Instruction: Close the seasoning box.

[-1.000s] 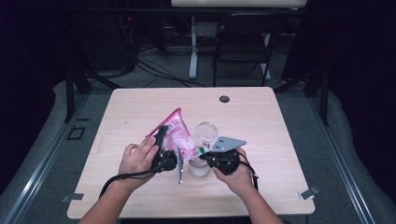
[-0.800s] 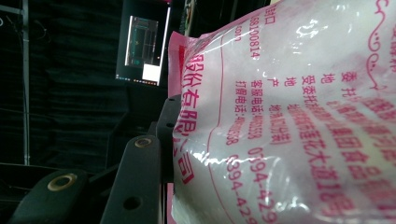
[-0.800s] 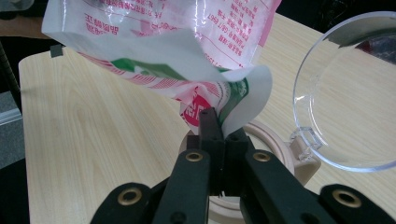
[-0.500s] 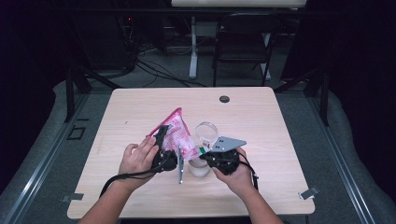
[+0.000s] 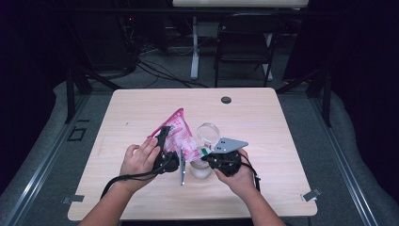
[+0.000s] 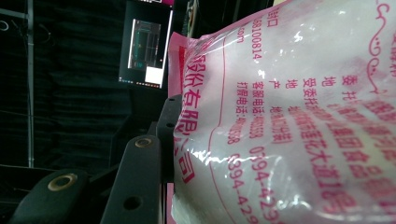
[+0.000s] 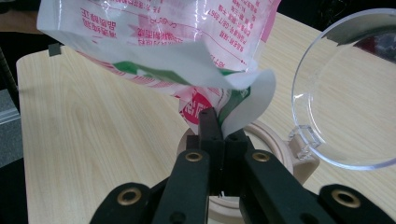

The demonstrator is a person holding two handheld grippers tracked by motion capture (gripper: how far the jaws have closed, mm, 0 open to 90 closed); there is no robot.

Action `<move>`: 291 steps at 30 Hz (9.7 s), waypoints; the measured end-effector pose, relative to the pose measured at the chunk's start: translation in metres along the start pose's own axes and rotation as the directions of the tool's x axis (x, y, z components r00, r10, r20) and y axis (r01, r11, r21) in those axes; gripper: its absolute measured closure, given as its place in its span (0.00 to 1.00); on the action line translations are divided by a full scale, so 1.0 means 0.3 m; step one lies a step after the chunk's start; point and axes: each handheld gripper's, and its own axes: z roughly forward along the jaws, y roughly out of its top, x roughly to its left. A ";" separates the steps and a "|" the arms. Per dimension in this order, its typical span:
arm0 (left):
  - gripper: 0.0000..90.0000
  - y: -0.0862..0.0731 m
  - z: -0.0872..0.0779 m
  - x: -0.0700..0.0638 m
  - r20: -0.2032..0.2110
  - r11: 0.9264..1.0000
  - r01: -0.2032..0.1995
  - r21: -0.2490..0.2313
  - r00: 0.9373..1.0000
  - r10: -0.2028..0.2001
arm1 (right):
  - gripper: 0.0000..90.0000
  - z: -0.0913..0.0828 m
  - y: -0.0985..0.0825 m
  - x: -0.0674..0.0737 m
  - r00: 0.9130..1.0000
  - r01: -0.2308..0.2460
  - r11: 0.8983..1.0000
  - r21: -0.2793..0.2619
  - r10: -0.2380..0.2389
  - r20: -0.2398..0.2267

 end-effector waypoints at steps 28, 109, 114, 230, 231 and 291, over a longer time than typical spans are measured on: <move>0.71 0.009 -0.005 0.007 -0.008 1.000 0.001 -0.002 1.000 -0.001 | 1.00 -0.001 0.000 -0.002 1.000 0.002 1.000 0.009 -0.003 0.012; 0.71 0.035 -0.007 0.009 -0.011 1.000 -0.004 -0.021 1.000 0.004 | 1.00 0.003 -0.008 -0.012 1.000 -0.008 1.000 0.020 0.007 0.021; 0.71 0.037 -0.008 0.008 -0.010 1.000 -0.007 -0.019 1.000 0.007 | 1.00 0.005 -0.010 -0.014 1.000 -0.005 1.000 0.027 0.004 0.018; 0.71 0.051 -0.005 0.006 0.033 0.995 -0.101 -0.013 0.994 0.101 | 1.00 0.014 -0.019 -0.015 1.000 -0.006 0.999 0.046 0.005 0.031; 0.71 0.052 -0.006 0.007 0.031 0.995 -0.101 -0.014 0.994 0.102 | 1.00 0.015 -0.019 -0.015 1.000 -0.007 0.999 0.047 0.005 0.031; 0.71 0.087 -0.001 0.010 0.043 0.991 -0.130 -0.022 0.990 0.131 | 1.00 0.023 -0.023 -0.020 0.999 -0.008 0.998 0.064 0.006 0.033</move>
